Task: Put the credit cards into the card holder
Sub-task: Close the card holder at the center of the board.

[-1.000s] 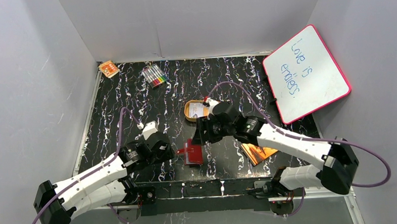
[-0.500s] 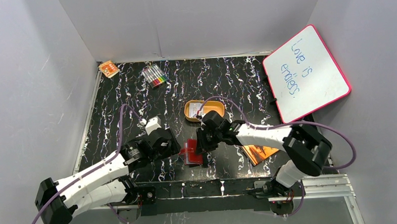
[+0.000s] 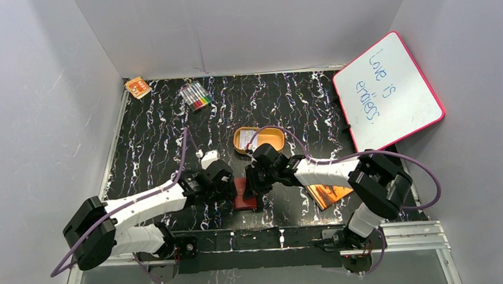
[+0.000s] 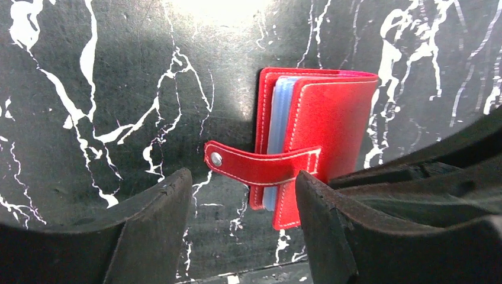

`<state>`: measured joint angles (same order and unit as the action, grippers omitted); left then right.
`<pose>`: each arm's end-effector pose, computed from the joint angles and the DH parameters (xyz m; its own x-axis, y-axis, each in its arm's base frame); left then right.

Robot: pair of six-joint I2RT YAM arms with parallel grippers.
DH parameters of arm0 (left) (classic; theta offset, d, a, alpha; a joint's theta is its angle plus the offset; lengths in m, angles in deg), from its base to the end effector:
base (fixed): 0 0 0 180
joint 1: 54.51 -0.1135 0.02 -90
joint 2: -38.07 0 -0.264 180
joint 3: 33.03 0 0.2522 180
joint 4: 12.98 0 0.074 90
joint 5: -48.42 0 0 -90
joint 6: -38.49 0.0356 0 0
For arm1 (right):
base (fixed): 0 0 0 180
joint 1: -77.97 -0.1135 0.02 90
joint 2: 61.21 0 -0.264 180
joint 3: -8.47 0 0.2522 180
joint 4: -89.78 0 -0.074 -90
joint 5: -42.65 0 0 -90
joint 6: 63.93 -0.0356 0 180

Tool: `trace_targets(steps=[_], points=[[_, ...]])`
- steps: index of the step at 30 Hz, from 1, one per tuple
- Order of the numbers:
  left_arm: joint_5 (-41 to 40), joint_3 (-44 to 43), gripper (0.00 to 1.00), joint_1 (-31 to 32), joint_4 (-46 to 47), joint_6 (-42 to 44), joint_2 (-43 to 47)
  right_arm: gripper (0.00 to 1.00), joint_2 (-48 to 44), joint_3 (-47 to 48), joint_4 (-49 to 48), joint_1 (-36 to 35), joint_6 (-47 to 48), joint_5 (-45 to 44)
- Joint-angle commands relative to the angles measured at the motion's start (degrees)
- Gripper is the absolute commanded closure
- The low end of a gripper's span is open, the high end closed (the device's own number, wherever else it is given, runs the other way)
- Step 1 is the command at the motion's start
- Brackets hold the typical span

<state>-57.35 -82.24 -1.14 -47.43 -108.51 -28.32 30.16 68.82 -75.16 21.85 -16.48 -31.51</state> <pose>0.1405 -0.1727 0.1960 -0.8181 -0.2524 -0.5168 -0.0265 0.9141 -0.4045 0.1689 0.2690 0.1695 -0.9073 -0.1842 -0.3781 -0.3946 0.6837 0.6139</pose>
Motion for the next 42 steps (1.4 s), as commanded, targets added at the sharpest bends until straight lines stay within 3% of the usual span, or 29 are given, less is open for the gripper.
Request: trace_targets(steps=[1,9,16,19,23,27,30,42], points=[[-0.3,-1.3,0.39,-0.2,0.9,1.1,-2.9,0.78,-0.4,-0.4,-2.4,-0.4,-0.5,0.7],[0.3,0.0,0.48,-0.5,2.3,0.6,-6.2,0.78,-0.6,-0.9,-3.0,-0.4,-0.5,1.6],[-0.7,0.8,0.67,-0.6,1.0,0.3,-8.6,0.77,-3.2,-1.2,-1.6,-0.3,-0.6,0.6],[-1.1,1.4,0.73,-0.6,0.7,-0.3,-9.3,0.71,-5.6,-1.5,0.1,-0.4,-1.1,-0.9],[-1.2,2.6,0.77,-0.6,0.8,-1.0,-10.1,0.57,-9.4,-3.6,0.6,-0.3,-3.0,-2.9],[-0.9,4.1,0.79,-0.6,1.7,-1.7,-10.8,0.40,-12.5,-8.0,-2.3,0.3,-6.7,-3.6],[-0.6,4.6,0.80,-0.6,2.4,-2.0,-11.6,0.33,-13.2,-11.3,-6.5,1.1,-10.3,-2.7],[-0.2,6.3,0.84,-0.6,2.8,-2.8,-13.0,0.32,-9.4,-20.9,-23.2,2.5,-21.0,-0.6]])
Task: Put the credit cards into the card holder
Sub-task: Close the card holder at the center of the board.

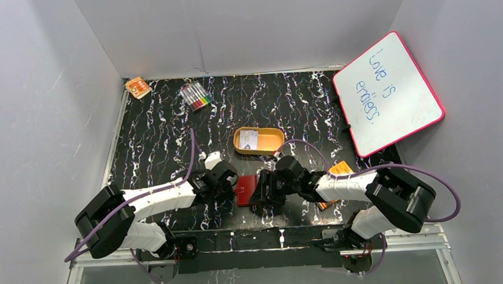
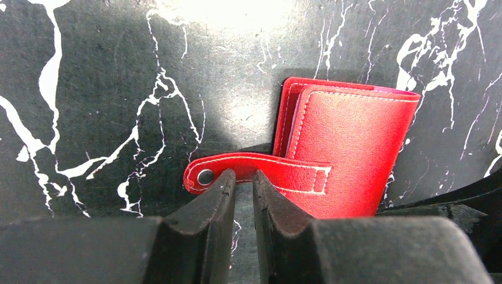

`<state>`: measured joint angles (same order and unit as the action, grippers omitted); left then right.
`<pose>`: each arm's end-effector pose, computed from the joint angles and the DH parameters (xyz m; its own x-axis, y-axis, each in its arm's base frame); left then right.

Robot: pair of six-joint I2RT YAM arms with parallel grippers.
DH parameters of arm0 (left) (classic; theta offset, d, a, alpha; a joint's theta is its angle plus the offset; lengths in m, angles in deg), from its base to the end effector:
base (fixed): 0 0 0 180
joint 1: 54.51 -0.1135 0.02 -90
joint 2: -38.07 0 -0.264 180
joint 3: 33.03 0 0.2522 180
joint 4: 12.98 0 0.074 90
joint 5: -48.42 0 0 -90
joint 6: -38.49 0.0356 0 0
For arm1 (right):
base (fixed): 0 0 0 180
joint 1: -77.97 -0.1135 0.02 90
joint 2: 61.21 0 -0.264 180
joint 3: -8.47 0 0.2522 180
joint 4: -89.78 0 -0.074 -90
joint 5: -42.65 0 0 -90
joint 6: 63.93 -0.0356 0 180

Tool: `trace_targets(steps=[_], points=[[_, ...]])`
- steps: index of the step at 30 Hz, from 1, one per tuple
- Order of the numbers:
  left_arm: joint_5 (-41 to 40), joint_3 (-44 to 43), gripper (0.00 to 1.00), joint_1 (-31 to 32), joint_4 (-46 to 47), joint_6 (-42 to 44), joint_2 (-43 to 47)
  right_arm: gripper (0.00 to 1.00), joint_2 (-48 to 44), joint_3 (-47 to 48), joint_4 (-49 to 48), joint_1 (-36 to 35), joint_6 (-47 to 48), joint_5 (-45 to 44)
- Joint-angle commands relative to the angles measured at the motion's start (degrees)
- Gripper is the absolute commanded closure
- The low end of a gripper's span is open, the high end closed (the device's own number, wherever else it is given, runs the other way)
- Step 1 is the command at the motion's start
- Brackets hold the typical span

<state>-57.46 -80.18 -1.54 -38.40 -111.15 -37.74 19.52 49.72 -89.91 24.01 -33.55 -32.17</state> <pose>0.1524 -0.1858 0.1608 -0.8256 -0.2836 -0.4877 -0.0816 0.9154 -0.3942 0.1427 0.2120 0.1444 -0.9658 0.0878 -0.2440 -0.1297 0.6513 0.7476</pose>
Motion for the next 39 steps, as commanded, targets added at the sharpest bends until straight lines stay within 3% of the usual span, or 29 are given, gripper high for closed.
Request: trace_targets(steps=[1,14,21,24,28,39], points=[[-0.1,4.2,0.84,-0.2,-6.3,-0.3,-3.6,0.32,1.6,-2.2,-9.6,0.5,-4.3,0.2],[0.4,4.8,0.89,-0.2,-6.4,-0.7,-5.2,0.36,4.9,-6.0,-19.4,1.1,-8.3,-1.3],[0.9,5.0,0.99,-0.2,-6.8,-1.0,-6.3,0.37,5.2,-7.9,-25.2,1.2,-9.8,-2.6],[0.5,4.8,1.00,-0.2,-8.0,-1.5,-6.4,0.37,3.6,-8.4,-23.8,1.2,-10.4,-4.8],[-0.6,4.5,0.99,-0.2,-9.7,-1.8,-3.5,0.36,0.9,-6.7,-14.7,1.3,-7.3,-7.1],[-0.1,-3.6,0.55,-0.3,-14.6,0.9,2.9,0.35,0.2,-2.0,0.2,1.2,0.2,-7.5]])
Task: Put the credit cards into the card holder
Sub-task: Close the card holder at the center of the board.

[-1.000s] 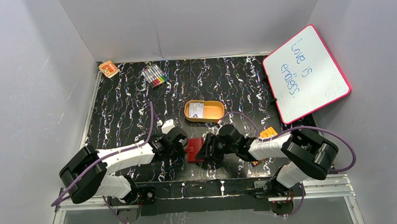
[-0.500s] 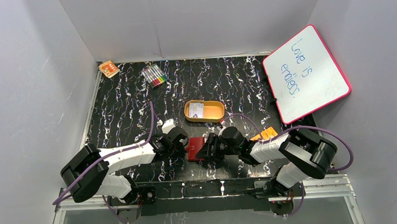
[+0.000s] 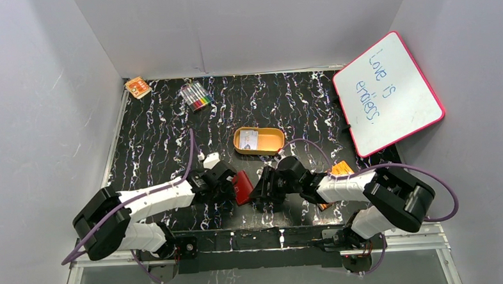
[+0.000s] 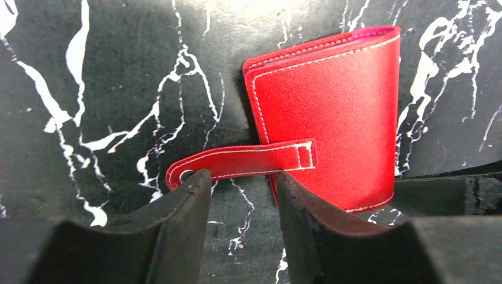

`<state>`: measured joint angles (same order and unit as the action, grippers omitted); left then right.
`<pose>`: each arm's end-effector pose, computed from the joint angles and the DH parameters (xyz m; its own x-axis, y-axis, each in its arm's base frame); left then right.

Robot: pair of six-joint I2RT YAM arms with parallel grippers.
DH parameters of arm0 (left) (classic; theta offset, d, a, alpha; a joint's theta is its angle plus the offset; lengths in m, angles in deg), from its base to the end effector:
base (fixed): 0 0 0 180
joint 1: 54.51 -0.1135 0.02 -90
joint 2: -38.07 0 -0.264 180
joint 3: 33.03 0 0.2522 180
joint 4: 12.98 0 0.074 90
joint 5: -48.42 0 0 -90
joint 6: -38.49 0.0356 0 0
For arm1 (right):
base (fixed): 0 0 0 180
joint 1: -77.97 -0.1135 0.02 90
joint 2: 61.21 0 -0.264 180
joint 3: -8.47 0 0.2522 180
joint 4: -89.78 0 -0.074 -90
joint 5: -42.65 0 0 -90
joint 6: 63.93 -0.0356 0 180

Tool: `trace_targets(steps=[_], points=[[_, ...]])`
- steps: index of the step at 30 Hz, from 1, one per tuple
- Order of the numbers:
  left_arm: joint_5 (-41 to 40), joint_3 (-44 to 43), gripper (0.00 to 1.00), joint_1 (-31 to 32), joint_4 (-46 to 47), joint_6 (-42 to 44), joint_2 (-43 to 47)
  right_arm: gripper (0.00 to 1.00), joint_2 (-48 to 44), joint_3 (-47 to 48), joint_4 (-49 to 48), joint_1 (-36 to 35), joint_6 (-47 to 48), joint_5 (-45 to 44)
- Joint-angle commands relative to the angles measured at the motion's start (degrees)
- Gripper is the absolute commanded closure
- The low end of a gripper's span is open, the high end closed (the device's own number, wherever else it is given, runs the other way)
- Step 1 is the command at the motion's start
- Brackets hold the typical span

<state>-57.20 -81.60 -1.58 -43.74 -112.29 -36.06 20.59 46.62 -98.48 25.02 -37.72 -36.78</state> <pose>0.1495 -0.1820 0.1685 -0.8370 -0.2865 -0.4663 -0.1066 0.9210 -0.3746 0.1476 0.2064 0.1376 -0.9388 0.2202 -0.2647 -0.0732 0.6236 0.7783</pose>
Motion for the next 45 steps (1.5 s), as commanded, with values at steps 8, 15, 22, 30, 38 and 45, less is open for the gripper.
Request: trace_targets(steps=[8,15,22,30,38,45], points=[[0.0,-8.1,0.41,-0.3,-11.7,2.9,4.5,0.34,-2.5,3.0,12.2,0.2,7.1,-3.7],[-1.6,-13.7,0.41,-0.3,-11.3,4.6,-1.1,0.34,-2.9,4.4,13.4,0.3,8.6,-3.8],[-3.1,-14.0,0.49,-0.4,-11.2,5.4,-8.4,0.35,-3.8,4.9,14.4,0.3,9.0,-3.7],[-3.3,-8.6,0.72,-1.6,-10.9,4.6,-9.7,0.36,-4.1,6.0,14.9,0.3,9.3,-3.6],[-2.6,-3.4,0.94,-1.9,-9.6,3.4,-8.3,0.35,-0.8,7.3,12.3,0.3,9.0,-1.4],[-1.7,1.9,1.00,-1.9,-8.2,1.1,-6.3,0.35,2.7,6.9,6.0,0.5,6.9,1.4]])
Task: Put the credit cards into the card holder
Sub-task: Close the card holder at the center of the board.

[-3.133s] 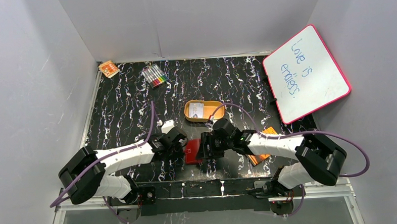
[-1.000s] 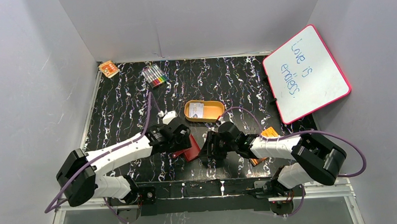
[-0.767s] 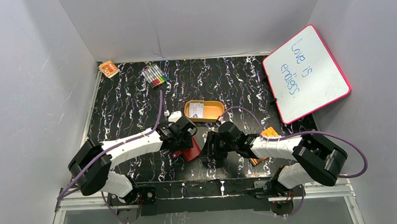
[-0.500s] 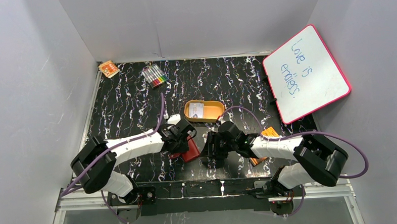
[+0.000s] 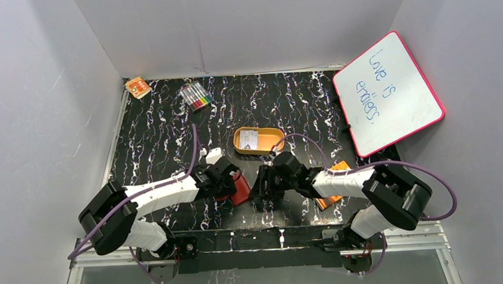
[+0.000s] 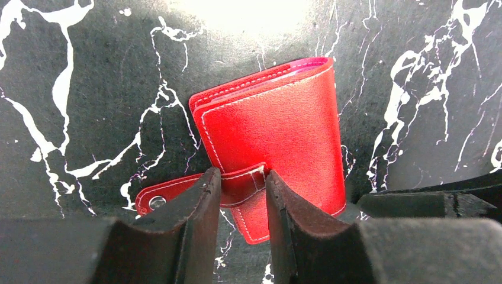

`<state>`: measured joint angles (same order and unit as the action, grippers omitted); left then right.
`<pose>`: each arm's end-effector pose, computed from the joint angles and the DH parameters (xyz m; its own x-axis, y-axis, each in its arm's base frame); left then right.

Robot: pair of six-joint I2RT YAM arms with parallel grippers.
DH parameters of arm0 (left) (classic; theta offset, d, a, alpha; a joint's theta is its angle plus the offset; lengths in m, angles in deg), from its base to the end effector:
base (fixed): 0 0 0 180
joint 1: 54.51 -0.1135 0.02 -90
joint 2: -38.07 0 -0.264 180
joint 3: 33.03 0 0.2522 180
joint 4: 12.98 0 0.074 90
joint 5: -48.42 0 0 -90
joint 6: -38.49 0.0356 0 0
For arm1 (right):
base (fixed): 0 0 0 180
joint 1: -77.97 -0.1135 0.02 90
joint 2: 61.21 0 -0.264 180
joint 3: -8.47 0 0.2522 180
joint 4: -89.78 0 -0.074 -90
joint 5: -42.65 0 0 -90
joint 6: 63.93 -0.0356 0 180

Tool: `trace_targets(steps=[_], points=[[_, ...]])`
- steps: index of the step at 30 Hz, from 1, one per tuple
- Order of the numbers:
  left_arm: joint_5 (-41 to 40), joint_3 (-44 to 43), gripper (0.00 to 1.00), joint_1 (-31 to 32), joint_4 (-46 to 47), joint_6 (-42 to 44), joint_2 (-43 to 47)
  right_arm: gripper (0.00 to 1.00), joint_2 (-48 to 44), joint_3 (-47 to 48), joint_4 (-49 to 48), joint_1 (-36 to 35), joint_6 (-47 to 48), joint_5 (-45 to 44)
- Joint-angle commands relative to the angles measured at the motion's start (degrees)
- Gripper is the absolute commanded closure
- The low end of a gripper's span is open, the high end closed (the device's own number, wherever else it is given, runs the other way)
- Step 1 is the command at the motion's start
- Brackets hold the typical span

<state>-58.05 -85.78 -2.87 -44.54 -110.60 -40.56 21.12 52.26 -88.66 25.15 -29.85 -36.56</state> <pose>0.1650 -0.1922 0.1711 -0.8326 -0.2738 -0.4815 -0.1111 0.9342 -0.3390 0.1551 0.2155 0.1478 -0.9380 0.1096 -0.3287 -0.1646 0.6938 0.7011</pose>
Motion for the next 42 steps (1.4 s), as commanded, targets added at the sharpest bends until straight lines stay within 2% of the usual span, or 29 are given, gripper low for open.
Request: trace_targets(steps=[1,10,18,33,42], points=[[-0.7,6.9,1.00,-0.6,-7.0,-0.9,-1.5,0.34,2.7,1.4,-4.2,0.5,-1.1,1.3],[0.0,11.7,1.00,-0.6,-6.2,-3.4,1.2,0.33,7.0,1.7,-6.8,1.2,-1.1,1.6],[-0.1,13.7,1.00,-0.6,-6.7,-4.9,2.9,0.35,11.1,0.1,-13.2,2.6,1.3,4.1],[0.8,15.8,1.00,-0.7,-5.6,-7.0,2.1,0.48,19.6,-3.7,-32.0,2.7,-2.8,19.4],[1.7,16.8,1.00,-0.7,-4.7,-7.3,2.4,0.61,24.2,-3.9,-39.2,2.6,-7.7,22.6]])
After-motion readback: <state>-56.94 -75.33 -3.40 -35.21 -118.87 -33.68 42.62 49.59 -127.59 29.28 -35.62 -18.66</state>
